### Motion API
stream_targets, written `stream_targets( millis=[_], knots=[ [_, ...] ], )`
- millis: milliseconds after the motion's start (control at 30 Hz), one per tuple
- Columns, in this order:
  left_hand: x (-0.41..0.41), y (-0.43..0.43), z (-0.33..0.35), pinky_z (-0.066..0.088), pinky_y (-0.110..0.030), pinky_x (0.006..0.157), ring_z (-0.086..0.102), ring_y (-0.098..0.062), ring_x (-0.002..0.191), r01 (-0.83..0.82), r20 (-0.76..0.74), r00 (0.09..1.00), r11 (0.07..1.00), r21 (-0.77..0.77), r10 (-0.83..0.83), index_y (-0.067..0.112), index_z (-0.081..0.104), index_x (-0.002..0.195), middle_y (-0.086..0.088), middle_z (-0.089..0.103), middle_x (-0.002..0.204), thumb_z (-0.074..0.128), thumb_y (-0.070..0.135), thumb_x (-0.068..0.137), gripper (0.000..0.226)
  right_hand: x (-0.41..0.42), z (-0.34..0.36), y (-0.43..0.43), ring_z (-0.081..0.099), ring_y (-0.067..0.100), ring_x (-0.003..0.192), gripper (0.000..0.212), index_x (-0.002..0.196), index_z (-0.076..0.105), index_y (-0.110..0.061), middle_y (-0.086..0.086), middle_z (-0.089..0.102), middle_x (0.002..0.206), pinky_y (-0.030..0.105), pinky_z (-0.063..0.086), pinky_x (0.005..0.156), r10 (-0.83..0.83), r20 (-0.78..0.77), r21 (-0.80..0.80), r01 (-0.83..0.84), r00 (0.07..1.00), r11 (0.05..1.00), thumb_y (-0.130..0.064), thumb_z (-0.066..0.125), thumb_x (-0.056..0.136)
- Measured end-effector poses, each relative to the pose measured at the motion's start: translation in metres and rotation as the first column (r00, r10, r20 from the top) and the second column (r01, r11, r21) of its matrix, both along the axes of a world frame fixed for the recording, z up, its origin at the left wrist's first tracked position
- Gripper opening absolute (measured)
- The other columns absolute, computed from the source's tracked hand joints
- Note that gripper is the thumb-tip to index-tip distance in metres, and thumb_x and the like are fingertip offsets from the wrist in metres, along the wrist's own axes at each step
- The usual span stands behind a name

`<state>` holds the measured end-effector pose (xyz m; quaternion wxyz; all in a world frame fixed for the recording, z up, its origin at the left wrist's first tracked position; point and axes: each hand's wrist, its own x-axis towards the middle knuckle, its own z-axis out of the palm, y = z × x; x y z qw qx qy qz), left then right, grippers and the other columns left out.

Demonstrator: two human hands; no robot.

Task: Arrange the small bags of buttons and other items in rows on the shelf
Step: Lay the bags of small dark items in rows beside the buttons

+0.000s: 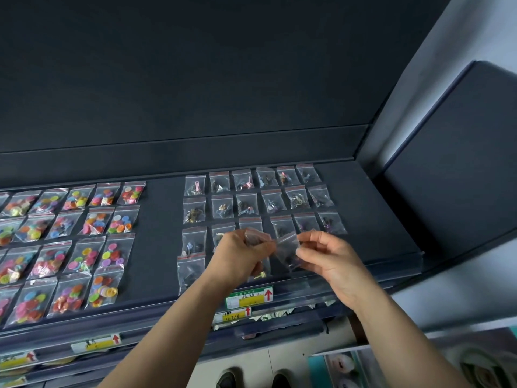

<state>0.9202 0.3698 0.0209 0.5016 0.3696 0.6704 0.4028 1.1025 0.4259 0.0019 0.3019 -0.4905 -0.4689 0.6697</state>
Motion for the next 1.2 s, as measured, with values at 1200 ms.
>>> stream_targets(
  millis=[1200],
  knots=[
    [-0.001,0.003,-0.024,0.054,-0.024,0.055,0.062,-0.005,0.053,-0.006,-0.373,0.928,1.0,0.025,0.015,0.03,0.067,0.078,0.008,0.072,0.075,0.072,0.022,0.082,0.011,0.0,-0.034,0.027,0.049,0.004,0.079,0.04,0.122,0.064,-0.033,-0.015,0.049,0.091,0.011,0.032,0.059,0.081,0.767,0.387,-0.558,0.637,0.734,-0.042,0.068,0.083]
  ],
)
